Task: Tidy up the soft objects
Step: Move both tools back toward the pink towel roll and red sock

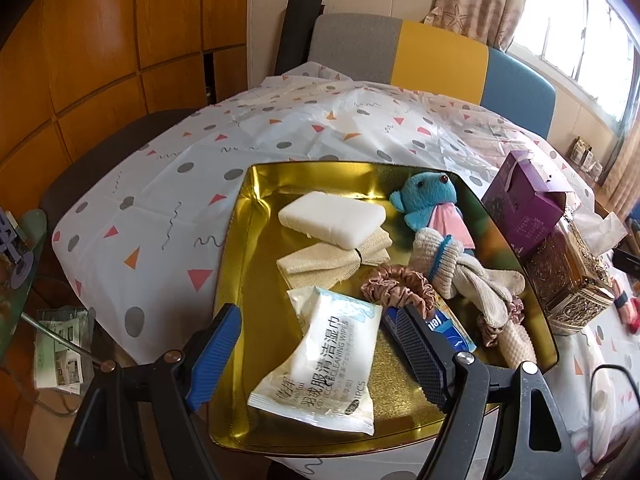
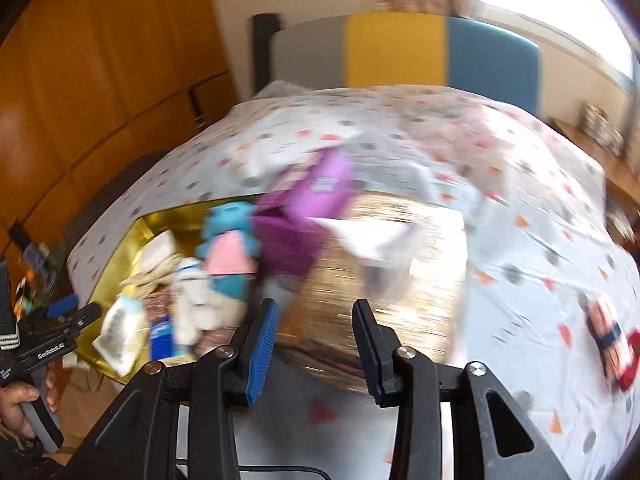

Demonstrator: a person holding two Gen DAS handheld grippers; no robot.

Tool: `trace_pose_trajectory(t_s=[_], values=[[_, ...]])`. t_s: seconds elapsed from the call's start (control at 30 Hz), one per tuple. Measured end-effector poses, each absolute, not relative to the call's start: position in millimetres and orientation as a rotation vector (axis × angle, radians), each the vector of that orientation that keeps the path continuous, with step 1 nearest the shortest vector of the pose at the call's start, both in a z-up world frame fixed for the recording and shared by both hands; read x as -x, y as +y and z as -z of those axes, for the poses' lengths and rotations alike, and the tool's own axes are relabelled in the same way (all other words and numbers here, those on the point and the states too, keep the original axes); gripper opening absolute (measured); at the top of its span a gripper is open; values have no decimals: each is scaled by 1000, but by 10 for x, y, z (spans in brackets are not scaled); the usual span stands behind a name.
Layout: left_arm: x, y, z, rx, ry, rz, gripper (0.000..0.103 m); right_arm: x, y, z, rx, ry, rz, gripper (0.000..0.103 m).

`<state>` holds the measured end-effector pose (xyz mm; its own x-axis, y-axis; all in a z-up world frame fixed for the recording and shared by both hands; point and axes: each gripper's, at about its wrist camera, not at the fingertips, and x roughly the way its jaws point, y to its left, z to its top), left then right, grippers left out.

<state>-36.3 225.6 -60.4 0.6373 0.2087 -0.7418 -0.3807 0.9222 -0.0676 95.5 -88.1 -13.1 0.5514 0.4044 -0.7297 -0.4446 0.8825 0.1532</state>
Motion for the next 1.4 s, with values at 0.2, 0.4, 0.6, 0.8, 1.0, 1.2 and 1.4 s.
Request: trace_pose_trajectory(t_s=[0.2, 0.4, 0.6, 0.8, 1.0, 1.2, 1.4], values=[[319, 2153, 614, 192, 820, -327, 81, -1141, -1774, 310, -76, 916, -313, 38], [261, 1996, 531, 146, 809, -292, 80, -1211, -2453, 597, -213, 983, -145, 38], [210, 1695, 392, 66, 782, -204, 81, -1239, -3009, 709, -341, 988, 3, 38], [146, 1424, 351, 20, 785, -131, 81, -1251, -3472, 629, -393, 940, 116, 38], [112, 1200, 359, -12, 796, -81, 81, -1343, -3886, 547, -421, 885, 216, 38], [74, 1002, 346, -38, 800, -36, 81, -1306, -4312, 661, -511, 837, 332, 38], [29, 793, 323, -51, 804, 21, 81, -1206, -4549, 758, -630, 843, 402, 38]])
